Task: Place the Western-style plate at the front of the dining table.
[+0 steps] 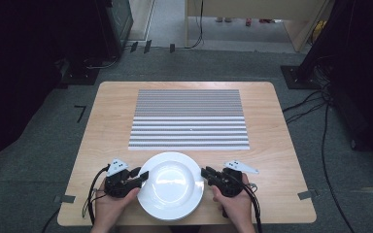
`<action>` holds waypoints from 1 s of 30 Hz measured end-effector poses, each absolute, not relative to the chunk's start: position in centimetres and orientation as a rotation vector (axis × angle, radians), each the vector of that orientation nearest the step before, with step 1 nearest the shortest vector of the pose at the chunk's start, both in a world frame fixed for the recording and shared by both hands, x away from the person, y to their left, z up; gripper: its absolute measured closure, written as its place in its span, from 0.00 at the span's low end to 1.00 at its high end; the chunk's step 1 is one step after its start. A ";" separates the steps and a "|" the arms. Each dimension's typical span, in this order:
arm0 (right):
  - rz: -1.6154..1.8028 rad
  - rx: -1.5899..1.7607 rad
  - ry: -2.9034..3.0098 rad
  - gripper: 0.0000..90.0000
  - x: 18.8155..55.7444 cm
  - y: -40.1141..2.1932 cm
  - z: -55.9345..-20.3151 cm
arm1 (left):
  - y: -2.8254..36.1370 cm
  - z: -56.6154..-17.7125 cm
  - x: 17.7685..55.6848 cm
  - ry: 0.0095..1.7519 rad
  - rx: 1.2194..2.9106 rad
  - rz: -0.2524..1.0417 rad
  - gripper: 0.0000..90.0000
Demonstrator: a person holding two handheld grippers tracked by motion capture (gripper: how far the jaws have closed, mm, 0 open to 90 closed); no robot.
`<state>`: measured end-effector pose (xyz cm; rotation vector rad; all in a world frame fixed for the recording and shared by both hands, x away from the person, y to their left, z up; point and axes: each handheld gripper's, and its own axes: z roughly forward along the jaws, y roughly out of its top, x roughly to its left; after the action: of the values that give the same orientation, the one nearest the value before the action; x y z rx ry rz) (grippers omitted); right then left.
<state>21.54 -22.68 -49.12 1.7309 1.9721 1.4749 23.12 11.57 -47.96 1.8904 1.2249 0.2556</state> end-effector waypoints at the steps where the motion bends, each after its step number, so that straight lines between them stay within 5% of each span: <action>1: 1.475 1.731 1.972 0.83 21.5 -22.7 -49.1 | 11.6 -48.0 23.1 1.225 1.890 0.256 0.68; 30: 1.647 1.981 1.916 0.90 21.4 -23.2 -49.3 | 12.0 -48.1 23.3 1.237 1.855 0.202 0.69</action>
<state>21.38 -23.16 -49.31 1.9806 1.9156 1.6471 23.32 12.04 -48.09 1.8546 1.2374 0.2022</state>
